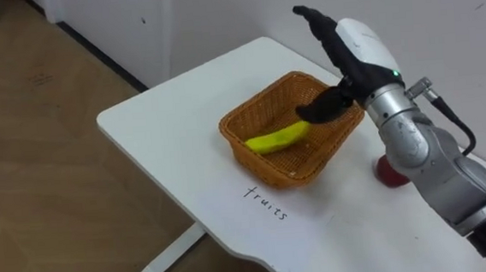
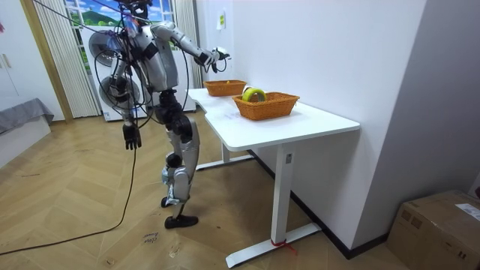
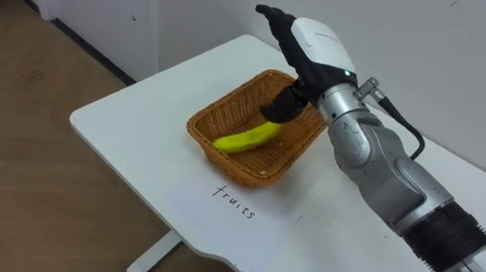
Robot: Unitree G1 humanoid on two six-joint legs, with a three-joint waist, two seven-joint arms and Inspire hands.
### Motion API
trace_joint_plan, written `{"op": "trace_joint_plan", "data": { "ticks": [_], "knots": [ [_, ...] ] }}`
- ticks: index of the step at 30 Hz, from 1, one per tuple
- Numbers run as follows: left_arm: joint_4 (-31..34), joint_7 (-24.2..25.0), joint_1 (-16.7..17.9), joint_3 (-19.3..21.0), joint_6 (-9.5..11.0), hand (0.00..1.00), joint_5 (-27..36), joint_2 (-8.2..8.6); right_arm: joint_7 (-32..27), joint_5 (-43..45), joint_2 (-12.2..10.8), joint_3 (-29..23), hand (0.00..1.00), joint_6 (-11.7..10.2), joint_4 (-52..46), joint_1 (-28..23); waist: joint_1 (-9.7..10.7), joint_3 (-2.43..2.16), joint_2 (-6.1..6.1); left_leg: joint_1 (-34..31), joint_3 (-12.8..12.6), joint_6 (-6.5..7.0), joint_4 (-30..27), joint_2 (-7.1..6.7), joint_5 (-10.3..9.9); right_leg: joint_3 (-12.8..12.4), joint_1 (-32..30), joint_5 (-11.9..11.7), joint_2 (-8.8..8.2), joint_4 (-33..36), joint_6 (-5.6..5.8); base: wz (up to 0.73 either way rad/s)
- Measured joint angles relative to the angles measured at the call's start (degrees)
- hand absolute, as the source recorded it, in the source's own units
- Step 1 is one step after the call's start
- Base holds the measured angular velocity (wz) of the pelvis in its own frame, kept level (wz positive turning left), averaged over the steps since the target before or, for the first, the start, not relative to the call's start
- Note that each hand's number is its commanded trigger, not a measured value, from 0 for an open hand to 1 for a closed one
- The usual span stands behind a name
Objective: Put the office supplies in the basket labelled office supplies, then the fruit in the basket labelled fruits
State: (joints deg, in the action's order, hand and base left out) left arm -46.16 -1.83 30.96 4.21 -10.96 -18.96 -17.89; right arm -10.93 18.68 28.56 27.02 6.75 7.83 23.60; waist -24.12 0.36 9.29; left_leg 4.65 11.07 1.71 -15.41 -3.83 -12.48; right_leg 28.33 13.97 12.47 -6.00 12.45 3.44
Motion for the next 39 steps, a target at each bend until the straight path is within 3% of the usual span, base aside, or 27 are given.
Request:
{"op": "trace_joint_plan", "data": {
  "ticks": [2, 4, 7, 15, 19, 26, 33, 36, 39],
  "knots": [
    [0.0, 0.0, 0.0, 0.1, 0.3, 0.00, 0.0, 0.80, 0.0, 0.0, 0.0, -0.2, 0.00, -0.8, 0.0, 0.0, 0.9, -0.48, -0.93, 0.2, -0.2, 0.09, 0.0, -0.03, 0.1, -0.1, 0.2, 0.0, -0.12, 0.0, 0.00, -0.09],
    [0.0, 0.1, 0.0, 0.1, 0.9, 0.00, 0.0, 0.87, 0.0, 0.1, 0.0, -0.7, 0.00, -1.3, -0.1, 0.0, 1.8, -0.59, -1.23, 0.3, -0.2, 0.04, 0.1, -0.03, 0.3, -0.1, 0.2, 0.0, -0.15, 0.0, 0.00, -0.05],
    [0.0, 0.1, -0.1, 0.2, 1.5, 0.00, 0.3, 0.93, 0.0, 0.2, 0.0, -2.5, 0.00, -1.8, -0.1, 0.0, 2.3, -0.56, -1.34, 0.7, -0.8, -0.16, 1.0, 0.12, 0.7, -1.3, -0.2, 0.0, -0.14, 0.1, -0.03, -0.13],
    [-1.8, 0.4, -2.5, 0.2, 1.4, 0.00, 0.3, 1.30, -0.6, 1.7, 1.3, -4.9, 0.00, -1.7, -3.2, 0.1, 4.8, -0.38, -1.68, 0.6, -1.5, 0.04, 1.0, 0.03, 0.9, -1.5, -0.9, 0.2, -0.74, 0.3, -0.34, -0.05],
    [-1.7, 1.6, -3.7, 0.4, 1.6, 0.00, 0.3, 1.27, -0.6, 0.2, 1.3, -8.6, 0.00, -2.1, -4.5, 0.1, 6.5, -0.25, -1.85, 0.5, -1.7, 0.40, 1.1, -0.34, 1.1, -1.5, -1.0, 0.2, -1.09, 0.3, -0.31, 0.00],
    [-1.7, 2.1, -5.8, 0.0, 1.7, 0.00, 0.4, 1.84, -1.5, -7.5, 1.3, -10.8, 0.00, -2.3, -4.3, 0.1, 8.4, 0.10, -2.42, 1.0, -3.8, 0.56, 1.9, 0.04, 1.2, -3.0, -1.2, 0.2, -0.98, 0.3, -0.30, -0.11],
    [-1.0, 2.1, -7.5, 0.1, 1.6, 0.00, 0.8, 1.85, -1.5, -14.3, 1.4, -11.0, 0.00, -1.9, -4.3, 0.1, 10.0, -0.01, -2.68, 1.0, -4.5, 0.61, 2.5, 0.16, 1.2, -3.2, -1.7, 0.2, -0.94, 0.2, -0.30, -0.05],
    [0.0, 2.7, -7.7, 0.1, 1.3, 0.00, 0.0, 2.12, -1.4, -20.8, 1.3, -12.8, 0.00, -1.7, -4.1, 0.1, 11.1, -0.29, -3.47, 0.8, -4.5, 0.65, 2.4, 0.05, 1.1, -3.2, -1.6, 0.1, -0.91, 0.1, -0.24, 0.05],
    [0.2, 3.4, -7.7, 0.1, 1.2, 0.00, -0.3, 2.13, -1.7, -25.5, 1.3, -16.1, 0.00, -1.7, -4.1, 0.1, 11.5, -0.17, -4.35, 1.0, -4.6, 0.64, 2.5, 0.08, 1.1, -3.3, -1.5, 0.1, -0.88, 0.1, -0.24, 0.00]
  ]
}}
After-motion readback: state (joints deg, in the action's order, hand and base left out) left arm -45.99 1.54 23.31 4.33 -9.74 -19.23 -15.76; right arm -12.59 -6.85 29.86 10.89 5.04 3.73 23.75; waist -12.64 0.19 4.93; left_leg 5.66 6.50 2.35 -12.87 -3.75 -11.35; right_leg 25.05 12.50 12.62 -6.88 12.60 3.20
